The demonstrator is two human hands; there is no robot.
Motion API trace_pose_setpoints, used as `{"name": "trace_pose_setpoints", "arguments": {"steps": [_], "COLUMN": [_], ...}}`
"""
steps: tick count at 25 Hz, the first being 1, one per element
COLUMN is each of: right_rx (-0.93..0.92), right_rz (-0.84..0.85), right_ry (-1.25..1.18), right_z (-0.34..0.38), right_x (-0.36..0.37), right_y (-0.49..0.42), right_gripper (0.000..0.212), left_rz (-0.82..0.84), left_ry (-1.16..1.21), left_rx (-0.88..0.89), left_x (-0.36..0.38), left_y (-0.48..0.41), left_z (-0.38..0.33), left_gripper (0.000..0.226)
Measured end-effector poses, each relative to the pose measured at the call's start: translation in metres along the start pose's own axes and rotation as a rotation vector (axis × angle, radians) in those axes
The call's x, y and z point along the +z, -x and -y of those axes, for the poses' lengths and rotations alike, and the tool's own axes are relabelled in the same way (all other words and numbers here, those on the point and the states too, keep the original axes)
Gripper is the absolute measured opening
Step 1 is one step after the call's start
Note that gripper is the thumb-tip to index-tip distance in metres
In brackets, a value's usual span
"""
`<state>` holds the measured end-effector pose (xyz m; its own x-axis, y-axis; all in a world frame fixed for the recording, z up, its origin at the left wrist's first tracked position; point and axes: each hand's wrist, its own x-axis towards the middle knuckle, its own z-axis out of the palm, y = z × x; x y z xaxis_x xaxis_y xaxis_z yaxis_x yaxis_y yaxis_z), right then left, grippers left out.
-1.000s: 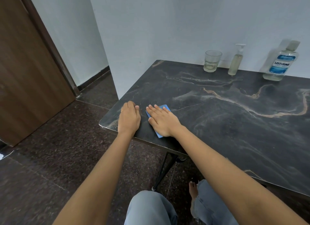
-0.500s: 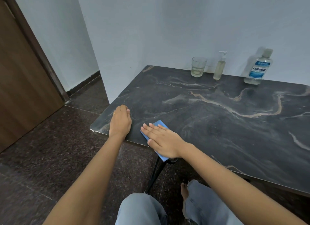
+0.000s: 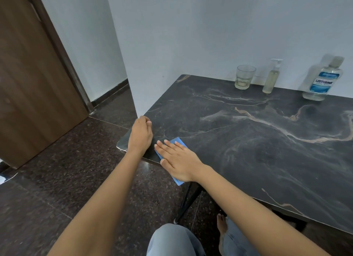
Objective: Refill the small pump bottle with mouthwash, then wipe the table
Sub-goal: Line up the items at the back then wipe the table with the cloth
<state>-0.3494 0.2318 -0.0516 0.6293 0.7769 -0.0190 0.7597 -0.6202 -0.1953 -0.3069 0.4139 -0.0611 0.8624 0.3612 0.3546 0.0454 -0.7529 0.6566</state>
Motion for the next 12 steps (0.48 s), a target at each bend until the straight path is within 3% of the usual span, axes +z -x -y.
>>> {"name": "trace_pose_setpoints", "arguments": {"steps": [5,12], "right_rx": [0.009,-0.058], "right_rz": [0.024,0.060], "right_ry": [-0.002,0.013], "right_z": [0.020,-0.012], "right_x": [0.005,-0.007], "right_y": [-0.069,-0.049], "right_gripper": [0.053,0.054], "left_rz": [-0.152,-0.051], "left_ry": [0.075,-0.061], "left_rx": [-0.228,-0.262], "left_x": [-0.031,-0.032], "left_y": [-0.013,0.000], "left_z": [0.033,0.040], "left_gripper": [0.027,0.023]}}
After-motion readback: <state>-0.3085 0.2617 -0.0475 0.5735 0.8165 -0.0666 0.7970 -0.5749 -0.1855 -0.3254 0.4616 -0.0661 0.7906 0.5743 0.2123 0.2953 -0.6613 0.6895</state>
